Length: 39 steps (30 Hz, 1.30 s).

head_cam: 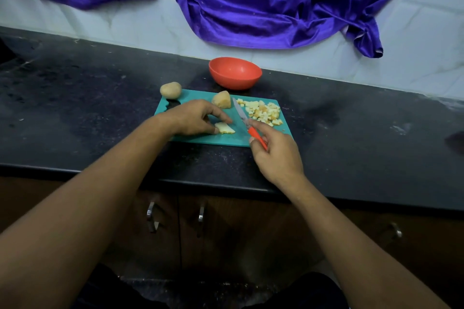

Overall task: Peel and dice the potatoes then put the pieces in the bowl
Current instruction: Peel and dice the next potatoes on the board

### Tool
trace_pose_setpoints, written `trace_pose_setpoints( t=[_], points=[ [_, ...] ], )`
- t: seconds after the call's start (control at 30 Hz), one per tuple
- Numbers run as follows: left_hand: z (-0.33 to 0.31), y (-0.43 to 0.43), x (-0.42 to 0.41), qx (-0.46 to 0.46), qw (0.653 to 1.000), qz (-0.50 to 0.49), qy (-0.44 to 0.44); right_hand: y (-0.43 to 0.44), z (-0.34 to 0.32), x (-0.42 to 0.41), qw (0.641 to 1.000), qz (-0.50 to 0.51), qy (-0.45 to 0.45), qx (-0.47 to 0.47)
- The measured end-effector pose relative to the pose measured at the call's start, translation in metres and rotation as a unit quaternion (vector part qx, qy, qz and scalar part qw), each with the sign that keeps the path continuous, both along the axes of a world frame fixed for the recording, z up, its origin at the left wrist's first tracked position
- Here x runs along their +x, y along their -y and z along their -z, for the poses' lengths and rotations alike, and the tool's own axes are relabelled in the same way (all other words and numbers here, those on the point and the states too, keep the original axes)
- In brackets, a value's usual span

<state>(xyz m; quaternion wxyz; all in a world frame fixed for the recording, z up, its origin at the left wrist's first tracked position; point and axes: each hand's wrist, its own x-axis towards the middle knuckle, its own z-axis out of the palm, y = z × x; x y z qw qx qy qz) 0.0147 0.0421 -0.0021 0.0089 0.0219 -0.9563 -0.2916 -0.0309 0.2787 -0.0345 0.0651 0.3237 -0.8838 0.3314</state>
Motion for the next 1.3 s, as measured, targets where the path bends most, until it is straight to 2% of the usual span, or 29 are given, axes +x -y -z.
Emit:
trace_pose_setpoints(
  t=[0.17,0.43,0.57,0.87,1.0,1.17,1.3],
  points=[
    [0.012,-0.001,0.002,0.011,0.998,-0.013,-0.057,-0.001,0.0,0.001,1.0,0.0,0.003,-0.008],
    [0.033,-0.032,0.013,-0.041,0.971,-0.186,-0.143,0.0,0.0,0.004,0.999,0.02,-0.037,0.022],
    [0.04,-0.041,0.016,-0.063,0.956,-0.216,-0.187,0.002,-0.001,0.009,0.995,0.036,-0.067,0.069],
    [0.036,-0.039,0.018,-0.015,0.963,-0.212,-0.163,0.007,-0.019,0.013,0.983,0.032,-0.043,0.174],
    [0.037,-0.038,0.018,-0.003,0.962,-0.214,-0.168,0.006,-0.018,0.018,0.981,0.009,-0.069,0.183],
    [0.037,-0.038,0.019,0.004,0.96,-0.222,-0.17,0.007,-0.02,0.016,0.984,0.011,-0.047,0.173],
    [0.035,-0.038,0.019,-0.002,0.959,-0.225,-0.171,0.011,-0.02,0.022,0.981,-0.002,-0.065,0.181]
  ],
)
